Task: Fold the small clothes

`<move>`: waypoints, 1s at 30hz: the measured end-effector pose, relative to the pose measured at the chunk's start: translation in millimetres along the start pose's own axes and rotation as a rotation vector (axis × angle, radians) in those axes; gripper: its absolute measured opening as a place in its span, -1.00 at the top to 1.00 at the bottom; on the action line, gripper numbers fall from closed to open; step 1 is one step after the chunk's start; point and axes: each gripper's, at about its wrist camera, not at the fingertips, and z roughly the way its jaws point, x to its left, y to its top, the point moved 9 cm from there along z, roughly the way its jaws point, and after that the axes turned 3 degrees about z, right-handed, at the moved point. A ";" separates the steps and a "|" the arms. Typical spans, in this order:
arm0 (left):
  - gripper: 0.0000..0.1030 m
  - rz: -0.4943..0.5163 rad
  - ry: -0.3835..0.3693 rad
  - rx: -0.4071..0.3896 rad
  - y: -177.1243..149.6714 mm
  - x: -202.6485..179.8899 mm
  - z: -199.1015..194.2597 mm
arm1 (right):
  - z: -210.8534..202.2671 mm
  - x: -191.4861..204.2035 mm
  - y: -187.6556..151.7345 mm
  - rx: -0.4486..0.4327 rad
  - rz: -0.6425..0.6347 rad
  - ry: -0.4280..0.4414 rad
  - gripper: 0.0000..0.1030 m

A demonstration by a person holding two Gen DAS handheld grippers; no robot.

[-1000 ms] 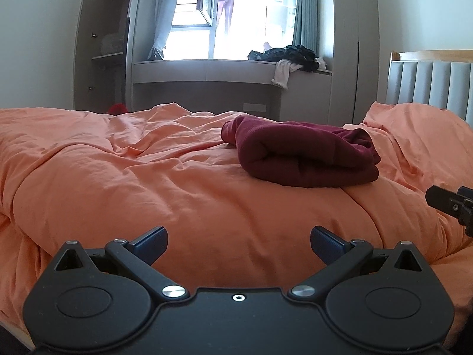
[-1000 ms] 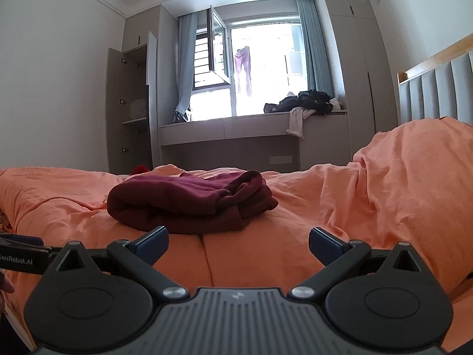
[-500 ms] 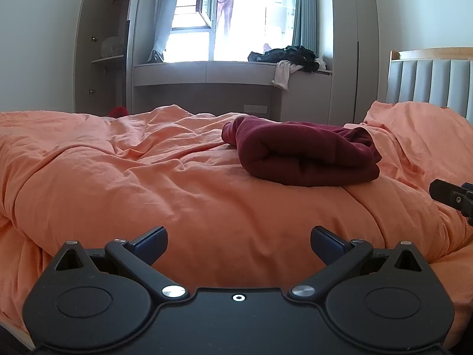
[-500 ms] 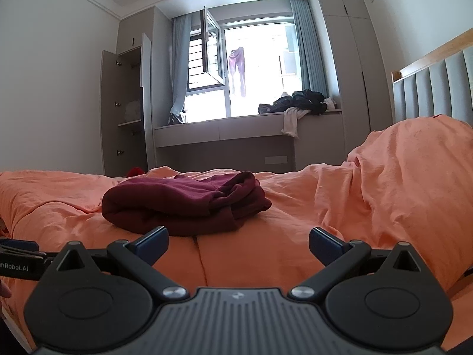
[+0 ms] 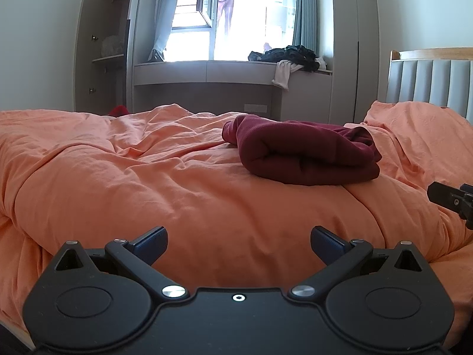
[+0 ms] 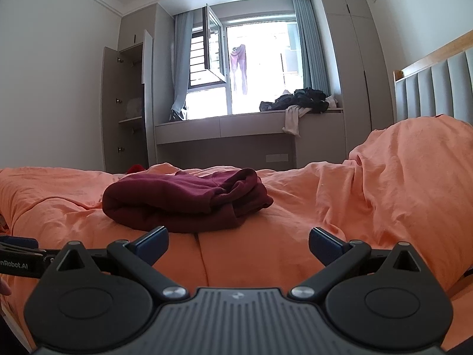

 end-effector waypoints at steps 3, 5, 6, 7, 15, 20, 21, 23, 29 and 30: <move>-0.99 -0.001 0.001 0.001 -0.2 0.1 0.0 | 0.1 0.2 -0.1 0.002 0.000 0.001 -1.00; -0.99 -0.004 0.000 0.002 -0.9 0.4 0.2 | 0.3 0.5 -0.3 0.002 -0.001 0.001 -1.00; -0.99 -0.004 0.000 0.002 -0.9 0.3 0.3 | 0.3 0.5 -0.4 0.003 -0.001 0.001 -1.00; -0.99 -0.003 0.000 0.002 -0.9 0.2 0.2 | 0.4 0.2 -0.8 0.004 -0.002 0.001 -1.00; -0.99 -0.003 0.000 0.001 -0.8 0.2 0.1 | 0.3 -0.3 -1.0 0.004 -0.002 0.001 -1.00; -0.99 -0.004 0.000 0.002 -0.7 0.6 0.3 | 0.3 -0.4 -0.9 0.004 -0.003 0.002 -1.00; -0.99 -0.004 0.001 0.001 -0.8 0.4 0.4 | 0.3 -0.5 -0.9 0.004 -0.002 0.001 -1.00; -0.99 -0.004 0.001 0.002 -0.9 0.9 0.4 | 0.4 -0.4 -1.2 0.004 -0.002 0.001 -1.00; -0.99 -0.031 -0.014 0.010 -0.9 1.7 -0.4 | 0.0 -0.1 -1.0 0.004 0.000 0.000 -1.00; -0.99 -0.030 -0.013 0.009 -1.1 1.5 -0.6 | -0.1 -0.1 -1.0 0.004 0.000 0.001 -1.00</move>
